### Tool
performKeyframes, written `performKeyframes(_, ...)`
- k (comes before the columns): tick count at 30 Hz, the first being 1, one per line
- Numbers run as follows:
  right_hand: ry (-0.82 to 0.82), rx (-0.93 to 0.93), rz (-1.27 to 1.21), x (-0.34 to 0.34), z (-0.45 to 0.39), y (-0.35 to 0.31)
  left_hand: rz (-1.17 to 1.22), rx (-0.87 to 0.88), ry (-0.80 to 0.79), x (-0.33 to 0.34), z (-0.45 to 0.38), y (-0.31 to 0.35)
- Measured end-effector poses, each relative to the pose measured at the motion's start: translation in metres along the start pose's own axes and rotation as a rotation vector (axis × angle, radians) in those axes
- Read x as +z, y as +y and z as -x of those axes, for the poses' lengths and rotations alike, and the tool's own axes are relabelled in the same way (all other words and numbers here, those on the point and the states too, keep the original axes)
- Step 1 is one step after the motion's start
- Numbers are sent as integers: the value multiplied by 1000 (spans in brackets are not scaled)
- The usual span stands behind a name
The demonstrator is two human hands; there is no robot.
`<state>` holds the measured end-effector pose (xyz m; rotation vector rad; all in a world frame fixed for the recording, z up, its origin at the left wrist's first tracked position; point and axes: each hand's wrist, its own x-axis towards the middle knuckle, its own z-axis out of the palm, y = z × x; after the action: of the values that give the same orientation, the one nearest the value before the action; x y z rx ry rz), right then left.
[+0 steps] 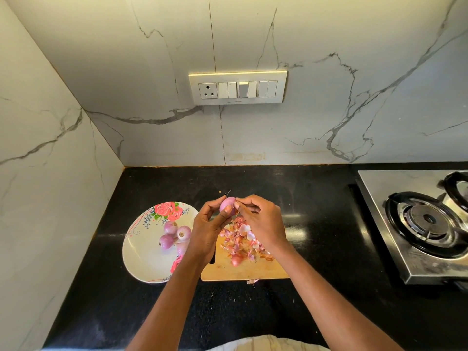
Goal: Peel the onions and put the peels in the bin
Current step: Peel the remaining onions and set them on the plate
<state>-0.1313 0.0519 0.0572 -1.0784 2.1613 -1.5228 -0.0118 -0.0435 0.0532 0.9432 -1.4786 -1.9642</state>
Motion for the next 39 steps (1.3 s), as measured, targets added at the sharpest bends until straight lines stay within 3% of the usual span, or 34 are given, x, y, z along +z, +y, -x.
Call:
performKeyframes(8,41,35,-3,0,0,2,17,-2,-31,-1,2,0)
performKeyframes(17,-26,82,-196,1,-4,-7,7,10,-17,-1,-2,3)
performKeyframes(31,-58,3,53,1,-1,6,18,-20,13,-5,-4,-3)
performKeyframes(39,-44,32,31,6,0,7,44,-38,8,-6,-2,-5)
